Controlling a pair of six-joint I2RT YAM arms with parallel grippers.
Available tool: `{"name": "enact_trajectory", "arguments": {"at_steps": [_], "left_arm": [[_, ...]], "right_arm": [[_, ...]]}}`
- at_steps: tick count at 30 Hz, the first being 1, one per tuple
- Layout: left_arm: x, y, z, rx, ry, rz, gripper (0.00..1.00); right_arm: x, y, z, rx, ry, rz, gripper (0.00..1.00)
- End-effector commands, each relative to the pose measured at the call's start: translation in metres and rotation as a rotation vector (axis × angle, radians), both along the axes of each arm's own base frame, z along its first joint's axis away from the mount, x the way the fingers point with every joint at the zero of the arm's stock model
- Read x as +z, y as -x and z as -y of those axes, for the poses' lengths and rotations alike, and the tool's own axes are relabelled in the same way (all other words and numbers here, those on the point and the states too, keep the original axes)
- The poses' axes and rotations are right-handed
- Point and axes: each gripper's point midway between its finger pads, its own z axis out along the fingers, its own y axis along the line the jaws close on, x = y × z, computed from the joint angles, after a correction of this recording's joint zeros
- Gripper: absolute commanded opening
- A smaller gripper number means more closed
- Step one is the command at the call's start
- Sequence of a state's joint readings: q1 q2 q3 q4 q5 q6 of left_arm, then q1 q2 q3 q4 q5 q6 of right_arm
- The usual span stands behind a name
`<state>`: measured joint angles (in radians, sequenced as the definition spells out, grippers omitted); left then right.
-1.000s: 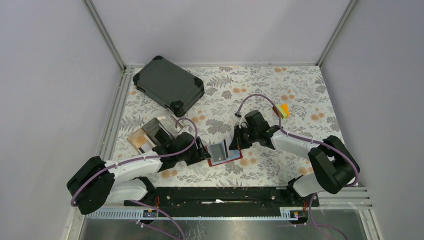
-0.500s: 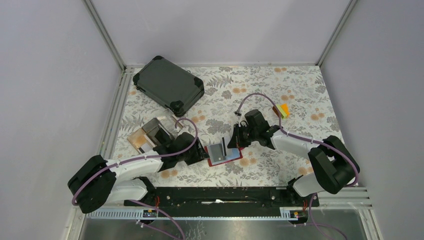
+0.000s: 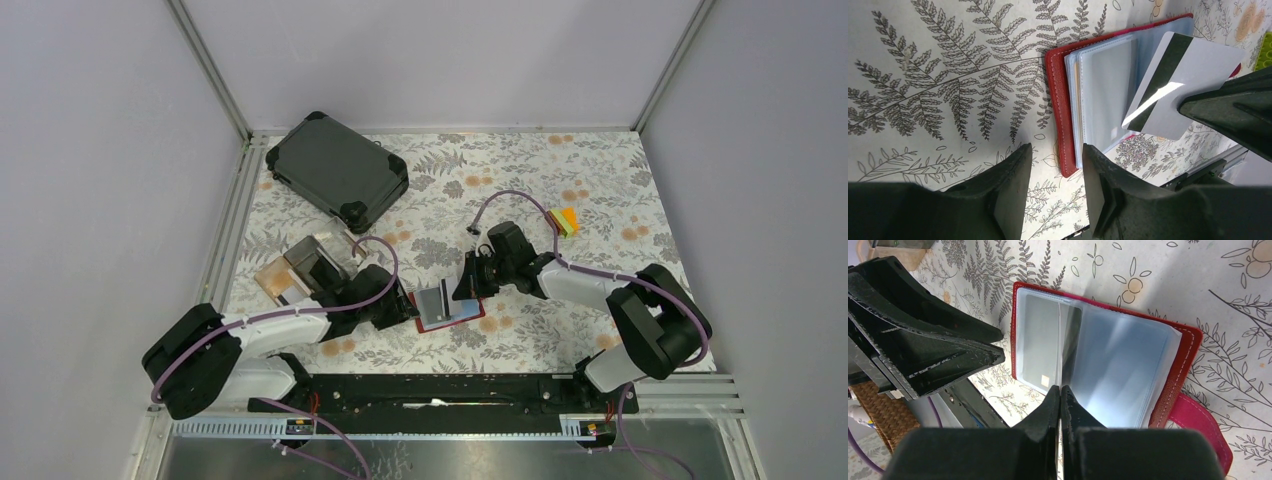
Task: Put the credit cards into the card holder
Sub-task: Insert the credit card into the card holder.
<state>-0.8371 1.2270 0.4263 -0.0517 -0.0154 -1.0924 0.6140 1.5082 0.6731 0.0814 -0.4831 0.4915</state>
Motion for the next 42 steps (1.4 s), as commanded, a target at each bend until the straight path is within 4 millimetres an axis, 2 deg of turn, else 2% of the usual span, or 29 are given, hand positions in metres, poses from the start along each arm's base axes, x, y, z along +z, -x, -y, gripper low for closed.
{"name": "enact_trajectory", "arguments": {"at_steps": [1, 12, 23, 35, 42], "left_arm": [[0.012, -0.012, 0.011, 0.009, 0.032, 0.041, 0.44], [0.011, -0.012, 0.010, 0.012, 0.029, 0.040, 0.41], [0.007, -0.011, 0.009, 0.011, 0.021, 0.032, 0.39], [-0.007, -0.006, 0.005, 0.011, -0.006, 0.002, 0.32], [-0.004, -0.008, 0.009, 0.007, 0.009, 0.012, 0.28]], "right_arm": [[0.001, -0.005, 0.003, -0.024, 0.008, 0.023, 0.00], [0.016, -0.017, 0.008, -0.070, 0.024, 0.090, 0.00], [0.000, -0.001, 0.004, -0.027, 0.005, 0.002, 0.00], [-0.015, 0.008, 0.005, -0.051, 0.009, -0.078, 0.00], [-0.026, 0.013, 0.006, -0.079, 0.003, -0.122, 0.00]]}}
